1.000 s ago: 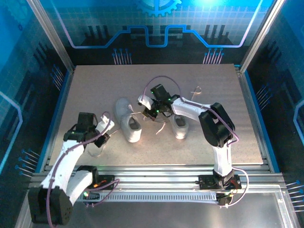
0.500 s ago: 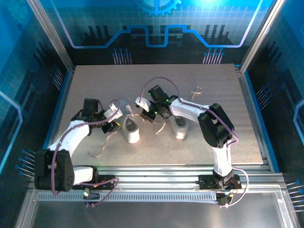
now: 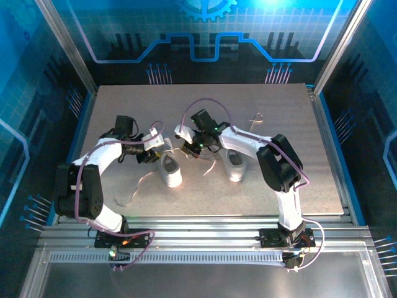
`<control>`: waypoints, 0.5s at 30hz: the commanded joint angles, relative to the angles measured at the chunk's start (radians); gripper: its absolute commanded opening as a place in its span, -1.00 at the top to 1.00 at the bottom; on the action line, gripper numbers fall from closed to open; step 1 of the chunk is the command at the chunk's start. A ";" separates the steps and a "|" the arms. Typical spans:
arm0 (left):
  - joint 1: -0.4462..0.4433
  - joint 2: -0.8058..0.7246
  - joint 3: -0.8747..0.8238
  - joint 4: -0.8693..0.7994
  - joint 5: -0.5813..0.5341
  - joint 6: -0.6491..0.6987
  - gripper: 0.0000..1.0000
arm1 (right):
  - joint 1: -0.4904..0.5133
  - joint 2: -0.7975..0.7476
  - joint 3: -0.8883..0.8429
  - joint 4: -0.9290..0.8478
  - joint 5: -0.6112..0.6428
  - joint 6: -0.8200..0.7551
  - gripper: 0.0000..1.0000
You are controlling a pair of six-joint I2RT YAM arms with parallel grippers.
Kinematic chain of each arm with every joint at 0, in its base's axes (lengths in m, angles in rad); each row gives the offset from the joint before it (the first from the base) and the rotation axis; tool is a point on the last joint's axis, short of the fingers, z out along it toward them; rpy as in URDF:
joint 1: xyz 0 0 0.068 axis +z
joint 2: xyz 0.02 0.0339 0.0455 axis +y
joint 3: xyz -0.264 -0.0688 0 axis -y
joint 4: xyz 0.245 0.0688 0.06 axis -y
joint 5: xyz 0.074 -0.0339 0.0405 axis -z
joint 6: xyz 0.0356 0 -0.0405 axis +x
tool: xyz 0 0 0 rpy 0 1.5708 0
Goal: Tie the shoes
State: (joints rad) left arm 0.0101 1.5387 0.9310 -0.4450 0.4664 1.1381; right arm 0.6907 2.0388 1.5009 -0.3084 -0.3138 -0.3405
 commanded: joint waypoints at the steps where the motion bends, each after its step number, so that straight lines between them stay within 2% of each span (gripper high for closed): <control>1: -0.013 0.025 0.035 -0.107 0.058 0.080 0.14 | 0.010 0.023 0.034 -0.044 0.023 0.000 1.00; 2: -0.015 0.031 0.040 -0.127 0.056 0.088 0.25 | 0.010 0.023 0.036 -0.042 0.025 0.001 1.00; 5: -0.016 0.030 0.051 -0.160 0.039 0.078 1.00 | 0.010 0.019 0.036 -0.039 0.035 0.014 1.00; 10: -0.010 -0.008 0.048 -0.183 -0.028 -0.028 1.00 | -0.005 -0.005 0.001 -0.006 0.073 0.062 1.00; 13: 0.004 -0.009 0.052 -0.244 -0.035 -0.091 1.00 | -0.022 -0.009 -0.020 0.003 0.053 0.088 1.00; 15: 0.004 -0.043 0.012 -0.226 -0.035 -0.118 1.00 | -0.023 -0.012 -0.034 0.006 0.059 0.086 1.00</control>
State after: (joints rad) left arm -0.0006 1.5448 0.9646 -0.6052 0.4473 1.0863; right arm 0.6910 2.0480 1.4967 -0.2893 -0.2893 -0.2832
